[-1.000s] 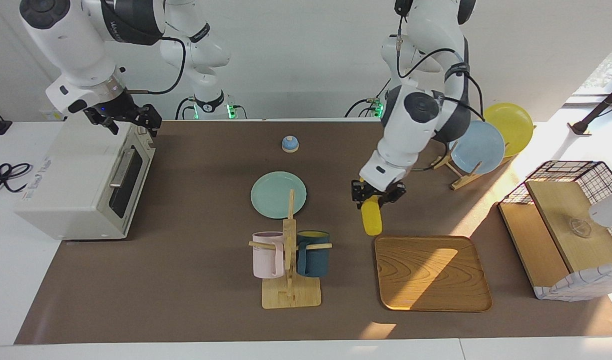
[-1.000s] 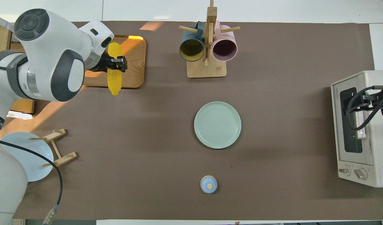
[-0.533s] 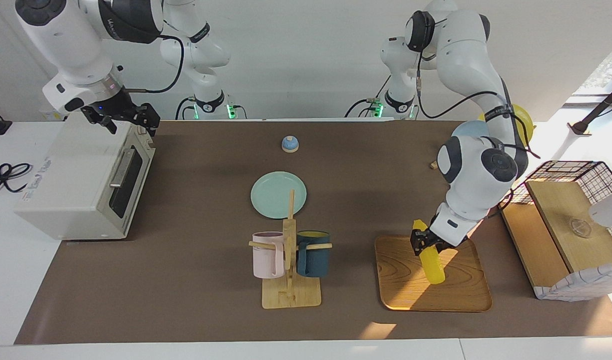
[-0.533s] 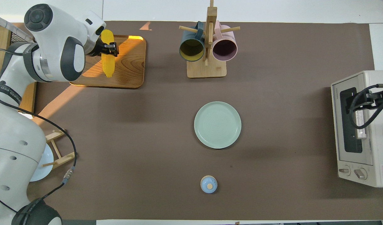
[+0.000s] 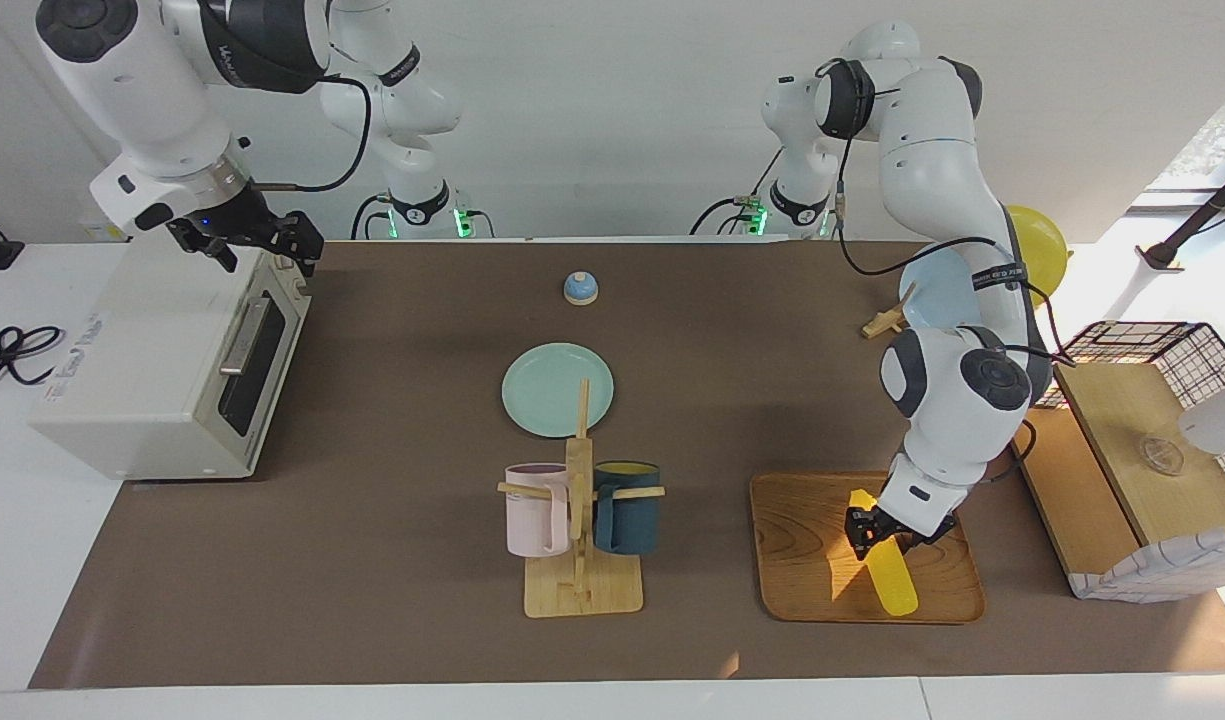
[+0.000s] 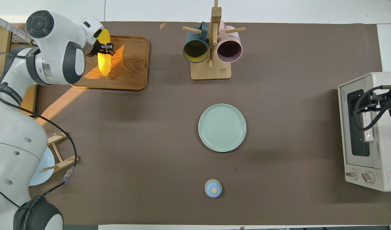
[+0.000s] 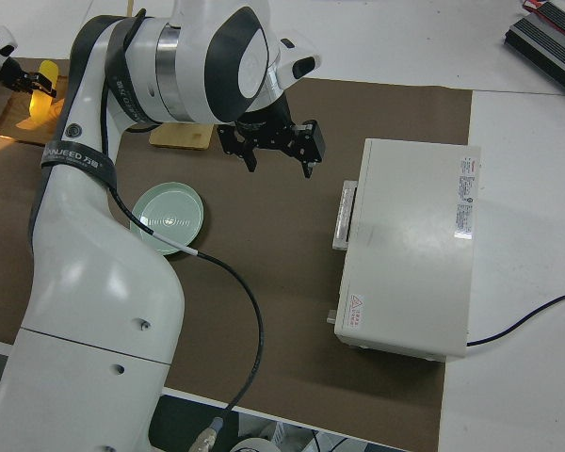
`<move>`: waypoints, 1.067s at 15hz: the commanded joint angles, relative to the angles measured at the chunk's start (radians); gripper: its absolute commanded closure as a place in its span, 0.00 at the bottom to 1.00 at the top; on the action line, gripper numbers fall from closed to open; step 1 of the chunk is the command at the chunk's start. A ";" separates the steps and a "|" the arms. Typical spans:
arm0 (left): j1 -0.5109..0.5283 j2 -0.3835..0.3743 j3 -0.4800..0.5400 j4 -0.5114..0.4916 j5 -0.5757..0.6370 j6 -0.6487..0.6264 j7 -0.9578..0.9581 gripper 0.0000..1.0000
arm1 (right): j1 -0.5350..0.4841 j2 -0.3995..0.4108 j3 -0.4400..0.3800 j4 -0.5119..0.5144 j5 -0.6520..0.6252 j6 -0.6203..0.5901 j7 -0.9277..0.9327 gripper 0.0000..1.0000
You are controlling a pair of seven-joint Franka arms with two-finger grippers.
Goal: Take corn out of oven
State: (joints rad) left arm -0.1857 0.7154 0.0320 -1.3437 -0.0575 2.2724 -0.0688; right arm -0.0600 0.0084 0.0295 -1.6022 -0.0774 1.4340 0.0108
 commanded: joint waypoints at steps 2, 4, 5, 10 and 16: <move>0.008 -0.010 -0.007 -0.026 0.025 0.001 0.006 0.00 | -0.008 0.010 0.004 0.025 0.033 -0.026 -0.023 0.00; 0.008 -0.016 -0.007 -0.019 0.025 -0.027 0.006 0.00 | -0.009 0.010 0.004 0.025 0.033 -0.024 -0.023 0.00; 0.008 -0.034 -0.007 -0.018 0.024 -0.039 0.006 0.00 | -0.008 0.010 0.004 0.025 0.033 -0.026 -0.023 0.00; 0.009 -0.198 -0.007 -0.034 0.016 -0.219 -0.009 0.00 | -0.008 0.011 0.004 0.027 0.033 -0.026 -0.023 0.00; 0.023 -0.473 -0.006 -0.034 0.019 -0.607 -0.012 0.00 | -0.008 0.012 0.004 0.027 0.033 -0.024 -0.023 0.00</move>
State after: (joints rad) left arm -0.1775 0.3382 0.0323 -1.3369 -0.0533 1.7590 -0.0719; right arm -0.0591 0.0085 0.0313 -1.5989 -0.0773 1.4339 0.0108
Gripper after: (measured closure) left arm 0.000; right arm 0.000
